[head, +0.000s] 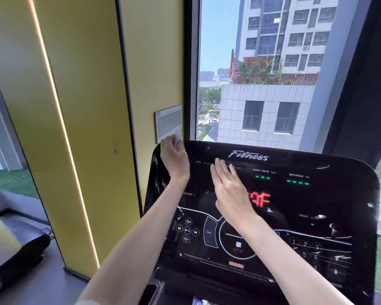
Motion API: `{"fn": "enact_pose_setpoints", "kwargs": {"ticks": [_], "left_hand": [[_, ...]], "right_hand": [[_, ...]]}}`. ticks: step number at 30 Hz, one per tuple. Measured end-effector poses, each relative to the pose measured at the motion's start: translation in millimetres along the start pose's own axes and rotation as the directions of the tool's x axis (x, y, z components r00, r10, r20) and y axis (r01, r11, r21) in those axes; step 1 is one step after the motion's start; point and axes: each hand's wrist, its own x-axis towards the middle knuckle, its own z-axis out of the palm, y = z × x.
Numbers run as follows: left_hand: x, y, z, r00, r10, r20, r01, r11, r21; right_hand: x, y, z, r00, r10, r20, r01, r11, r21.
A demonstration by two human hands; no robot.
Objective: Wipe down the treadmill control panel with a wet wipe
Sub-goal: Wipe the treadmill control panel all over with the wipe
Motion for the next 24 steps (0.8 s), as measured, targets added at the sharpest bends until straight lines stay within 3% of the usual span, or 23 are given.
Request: {"fn": "enact_pose_setpoints", "kwargs": {"ticks": [1, 4, 5, 7, 9, 10, 12, 14, 15, 16, 17, 19, 20, 22, 23, 24], "left_hand": [[-6, 4, 3, 1.000, 0.031, 0.002, -0.031, 0.999, 0.040], [-22, 10, 14, 0.930, 0.277, 0.243, -0.295, 0.955, 0.040], [-18, 11, 12, 0.909, 0.300, 0.290, -0.318, 0.948, 0.015], [-6, 8, 6, 0.951, 0.201, 0.235, -0.206, 0.979, -0.003], [1, 7, 1, 0.998, 0.032, 0.061, -0.033, 0.999, 0.027], [-1, 10, 2, 0.999, 0.024, 0.048, -0.027, 0.998, 0.058], [-11, 18, 8, 0.941, 0.204, 0.269, -0.234, 0.968, 0.085], [-12, 19, 9, 0.815, 0.333, 0.473, -0.400, 0.916, 0.044], [-6, 18, 8, 0.817, 0.321, 0.479, -0.391, 0.919, 0.051], [0, 16, 5, 0.871, 0.266, 0.413, -0.322, 0.944, 0.073], [4, 14, 2, 0.943, 0.177, 0.282, -0.209, 0.974, 0.090], [-1, 15, 3, 0.990, 0.064, 0.125, -0.077, 0.992, 0.101], [-9, 21, 6, 0.977, 0.117, 0.181, -0.136, 0.986, 0.101], [-25, 26, 15, 0.864, 0.281, 0.417, -0.315, 0.949, 0.013], [-26, 26, 16, 0.812, 0.325, 0.485, -0.356, 0.934, -0.029], [-21, 26, 15, 0.802, 0.330, 0.499, -0.357, 0.933, -0.043]], "right_hand": [[0, 1, -1, 1.000, -0.010, 0.004, 0.010, 1.000, 0.002], [1, 5, -2, 0.999, -0.039, 0.018, 0.039, 0.999, -0.005], [1, 7, -3, 0.998, -0.050, 0.026, 0.050, 0.999, -0.008], [0, 9, -4, 0.997, -0.062, 0.038, 0.063, 0.998, -0.003], [0, 9, -5, 0.997, -0.060, 0.048, 0.060, 0.998, 0.006], [0, 9, -6, 0.997, -0.060, 0.056, 0.059, 0.998, 0.015], [0, 10, -8, 0.994, -0.069, 0.083, 0.068, 0.997, 0.022], [0, 13, -10, 0.990, -0.088, 0.106, 0.086, 0.996, 0.024], [0, 14, -11, 0.989, -0.095, 0.109, 0.092, 0.995, 0.034], [0, 14, -11, 0.989, -0.100, 0.109, 0.096, 0.995, 0.042], [0, 14, -11, 0.989, -0.101, 0.111, 0.096, 0.994, 0.043], [0, 13, -12, 0.988, -0.106, 0.111, 0.101, 0.994, 0.044], [0, 13, -12, 0.988, -0.110, 0.109, 0.105, 0.993, 0.051], [0, 14, -15, 0.987, -0.120, 0.105, 0.113, 0.991, 0.072], [1, 15, -18, 0.987, -0.126, 0.102, 0.117, 0.989, 0.089], [1, 15, -20, 0.986, -0.130, 0.102, 0.118, 0.986, 0.113]]}}
